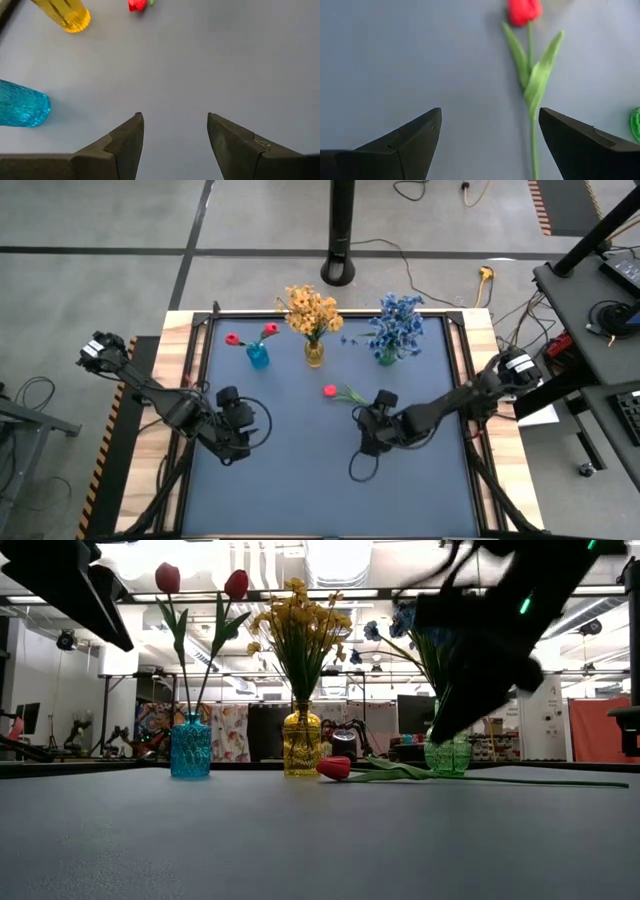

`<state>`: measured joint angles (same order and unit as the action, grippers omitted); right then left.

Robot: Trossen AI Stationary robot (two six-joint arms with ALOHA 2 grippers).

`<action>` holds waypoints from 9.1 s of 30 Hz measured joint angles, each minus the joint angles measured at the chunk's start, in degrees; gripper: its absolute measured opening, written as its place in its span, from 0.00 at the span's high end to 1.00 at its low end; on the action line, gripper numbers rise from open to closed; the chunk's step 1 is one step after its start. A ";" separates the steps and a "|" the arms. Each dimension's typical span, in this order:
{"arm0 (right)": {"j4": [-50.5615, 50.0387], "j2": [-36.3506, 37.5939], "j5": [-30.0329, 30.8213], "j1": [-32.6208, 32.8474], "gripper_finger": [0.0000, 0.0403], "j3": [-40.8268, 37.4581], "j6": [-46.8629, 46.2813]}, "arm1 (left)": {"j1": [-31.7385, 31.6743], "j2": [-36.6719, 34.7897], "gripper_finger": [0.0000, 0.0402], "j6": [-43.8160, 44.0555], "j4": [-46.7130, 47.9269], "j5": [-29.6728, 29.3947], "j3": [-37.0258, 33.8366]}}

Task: Sort flowers into vase by color
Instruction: Put the red tulip into the blue vase, then return to Home Position

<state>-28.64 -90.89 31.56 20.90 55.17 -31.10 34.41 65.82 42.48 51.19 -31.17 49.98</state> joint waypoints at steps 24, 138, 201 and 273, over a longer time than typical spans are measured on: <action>30.06 0.13 -3.49 -11.39 0.79 -20.34 3.98 | 0.06 2.17 0.50 -6.87 -21.21 -8.05 -0.56; 63.79 12.76 8.55 3.96 0.32 -0.06 47.34 | -11.37 -6.62 1.00 -65.00 -33.19 -31.03 30.64; 62.27 10.86 8.51 2.89 0.30 -0.11 44.54 | -66.87 -16.57 1.00 -38.91 -8.74 19.80 14.22; 61.92 10.93 8.47 2.73 0.23 -0.11 45.81 | -66.58 -15.53 0.51 -37.13 -6.28 19.75 12.84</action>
<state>33.28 -79.96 40.03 23.64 55.07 14.70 -32.18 50.29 5.35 44.91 -11.42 62.82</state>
